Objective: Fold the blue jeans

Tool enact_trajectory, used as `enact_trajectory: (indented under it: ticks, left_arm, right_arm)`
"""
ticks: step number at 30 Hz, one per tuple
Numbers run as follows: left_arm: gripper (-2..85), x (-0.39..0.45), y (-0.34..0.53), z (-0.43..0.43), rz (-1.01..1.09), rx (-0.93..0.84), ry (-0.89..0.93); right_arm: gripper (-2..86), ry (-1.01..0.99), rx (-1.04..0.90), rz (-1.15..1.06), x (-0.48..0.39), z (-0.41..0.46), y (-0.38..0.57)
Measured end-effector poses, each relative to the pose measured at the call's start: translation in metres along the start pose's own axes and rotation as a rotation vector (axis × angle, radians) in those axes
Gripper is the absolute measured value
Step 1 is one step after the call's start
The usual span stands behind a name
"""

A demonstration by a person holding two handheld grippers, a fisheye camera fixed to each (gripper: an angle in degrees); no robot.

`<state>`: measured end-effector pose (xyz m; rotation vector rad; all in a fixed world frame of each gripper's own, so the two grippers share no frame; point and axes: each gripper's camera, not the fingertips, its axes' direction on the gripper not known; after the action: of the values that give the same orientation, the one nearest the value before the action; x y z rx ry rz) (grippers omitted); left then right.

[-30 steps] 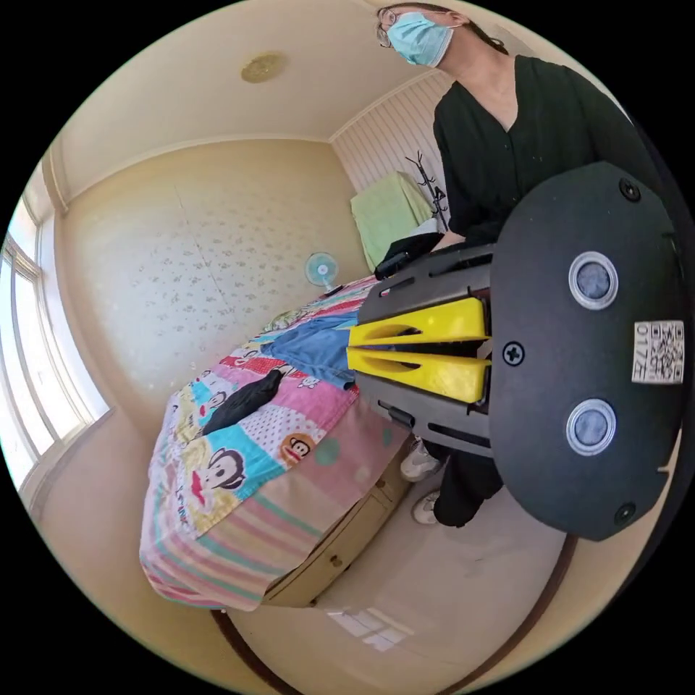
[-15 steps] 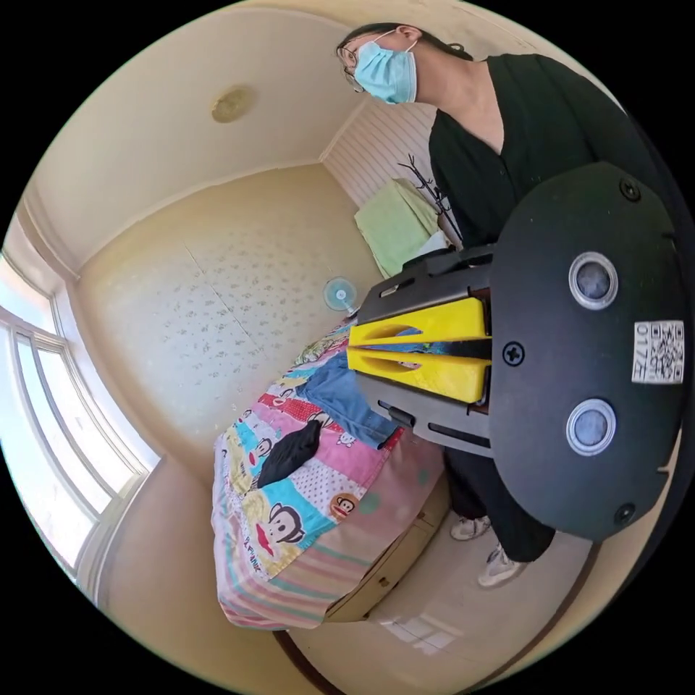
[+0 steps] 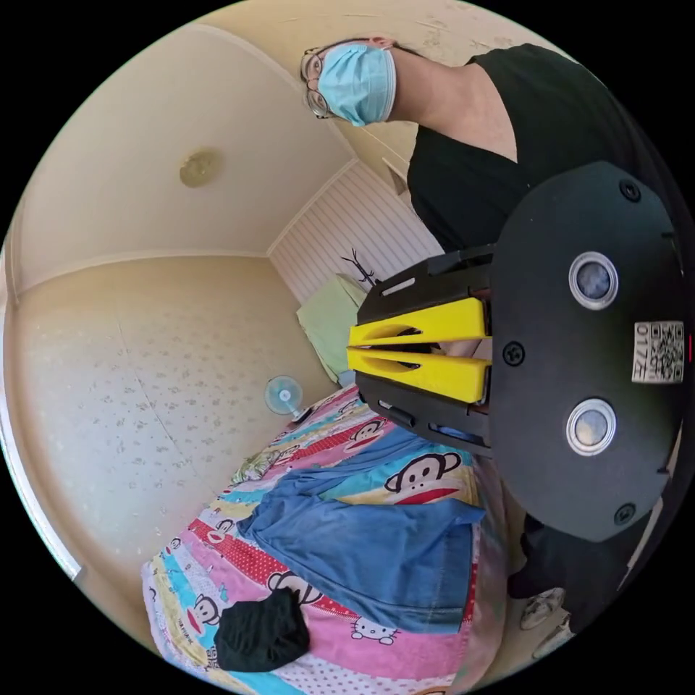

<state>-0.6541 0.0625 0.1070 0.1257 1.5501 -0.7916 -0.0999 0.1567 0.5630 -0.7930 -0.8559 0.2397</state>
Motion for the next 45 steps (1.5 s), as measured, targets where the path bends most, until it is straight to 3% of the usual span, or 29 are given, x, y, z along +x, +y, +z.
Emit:
enact_trajectory:
  ticks: [7, 16, 23, 25, 27, 29, 32, 35, 37, 40, 42, 45]
  left_arm:
    - [-1.0, -0.022, 0.097, 0.067, -0.030, 0.111, -0.018]
    - [-1.0, 0.006, 0.127, 0.155, -0.029, -0.013, -0.172]
    - [-0.9, -0.031, 0.114, 0.209, -0.030, -0.090, -0.130]
    - [-0.9, -0.051, 0.123, 0.224, -0.051, -0.108, -0.127]
    - [-0.7, -0.077, 0.133, 0.246, -0.090, -0.147, -0.116]
    - [0.0, -0.112, 0.144, 0.284, -0.153, -0.249, -0.079]
    - [4.2, -0.140, 0.153, 0.324, -0.222, -0.355, -0.151]
    - [6.1, -0.145, 0.153, 0.341, -0.195, -0.345, -0.111]
    - [5.2, -0.145, 0.155, 0.344, -0.163, -0.327, -0.094]
    - [4.2, -0.155, 0.174, 0.347, -0.081, -0.349, -0.192]
    - [4.0, -0.174, 0.190, 0.346, -0.141, -0.384, -0.248]
    - [4.5, -0.189, 0.200, 0.336, -0.180, -0.320, -0.105]
  right_arm:
    - [5.7, 0.033, 0.046, -0.174, 0.007, -0.001, 0.020]
    - [2.0, -0.271, 0.145, -0.294, 0.033, -0.056, 0.065]
    - [1.1, -0.455, 0.551, -0.237, 0.115, -0.141, 0.163]
    - [0.9, -0.378, 0.571, -0.131, 0.152, -0.136, 0.181]
    - [0.9, -0.128, 0.476, -0.005, 0.180, -0.116, 0.191]
    - [1.2, 0.001, 0.460, 0.005, 0.179, -0.111, 0.198]
    - [2.4, -0.052, 0.519, -0.096, 0.159, -0.118, 0.199]
    - [6.9, -0.141, 0.437, -0.080, 0.142, -0.107, 0.169]
    - [13.6, -0.097, 0.425, -0.026, 0.139, -0.096, 0.161]
    - [13.8, -0.078, 0.402, -0.064, 0.131, -0.081, 0.160]
    - [12.8, -0.047, 0.399, -0.110, 0.117, -0.080, 0.165]
    - [12.8, -0.033, 0.399, -0.156, 0.097, -0.074, 0.172]
